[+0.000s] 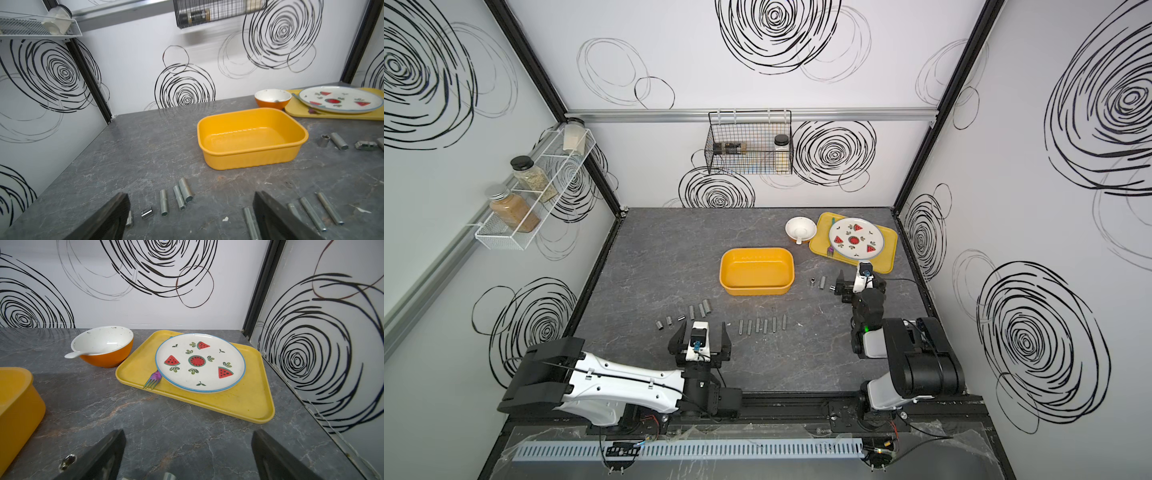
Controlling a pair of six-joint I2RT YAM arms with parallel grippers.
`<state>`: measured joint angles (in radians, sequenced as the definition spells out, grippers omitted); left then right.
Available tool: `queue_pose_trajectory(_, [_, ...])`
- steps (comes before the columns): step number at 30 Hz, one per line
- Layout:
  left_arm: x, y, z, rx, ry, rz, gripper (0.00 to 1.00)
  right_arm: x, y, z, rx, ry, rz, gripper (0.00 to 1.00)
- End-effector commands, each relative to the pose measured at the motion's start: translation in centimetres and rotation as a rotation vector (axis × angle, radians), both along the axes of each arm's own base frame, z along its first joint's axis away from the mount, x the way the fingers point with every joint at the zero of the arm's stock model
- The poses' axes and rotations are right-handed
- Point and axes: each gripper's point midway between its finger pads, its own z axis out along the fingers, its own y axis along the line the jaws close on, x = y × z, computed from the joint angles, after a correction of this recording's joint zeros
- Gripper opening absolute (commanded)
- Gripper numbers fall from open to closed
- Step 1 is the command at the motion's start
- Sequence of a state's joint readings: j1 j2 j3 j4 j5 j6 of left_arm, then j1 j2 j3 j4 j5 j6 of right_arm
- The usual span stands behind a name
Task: Take out the socket from the storage box
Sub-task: Reset both arms
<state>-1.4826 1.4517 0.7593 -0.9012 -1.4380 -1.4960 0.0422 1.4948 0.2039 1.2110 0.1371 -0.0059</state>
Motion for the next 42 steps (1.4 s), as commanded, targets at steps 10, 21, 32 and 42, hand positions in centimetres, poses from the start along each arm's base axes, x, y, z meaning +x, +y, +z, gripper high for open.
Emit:
queue_pose_trajectory(10, [6.8, -5.8, -6.0, 0.016, 0.410, -0.347, 0.99, 0.2, 0.0, 0.4, 0.012, -0.012, -0.001, 1.00])
queue_pose_trajectory(21, [16.9, 7.2, -0.1, -0.214, 0.131, 0.063, 0.96, 0.1, 0.0, 0.4, 0.011, -0.010, -0.001, 1.00])
queue_pose_trajectory(32, [13.9, 19.3, 0.5, -0.194, -0.070, 0.275, 0.99, 0.2, 0.0, 0.4, 0.012, -0.012, -0.001, 1.00])
queue_pose_trajectory(42, [12.2, 24.3, -1.2, -0.222, -0.166, 0.413, 0.99, 0.1, 0.0, 0.3, 0.011, -0.009, 0.000, 1.00])
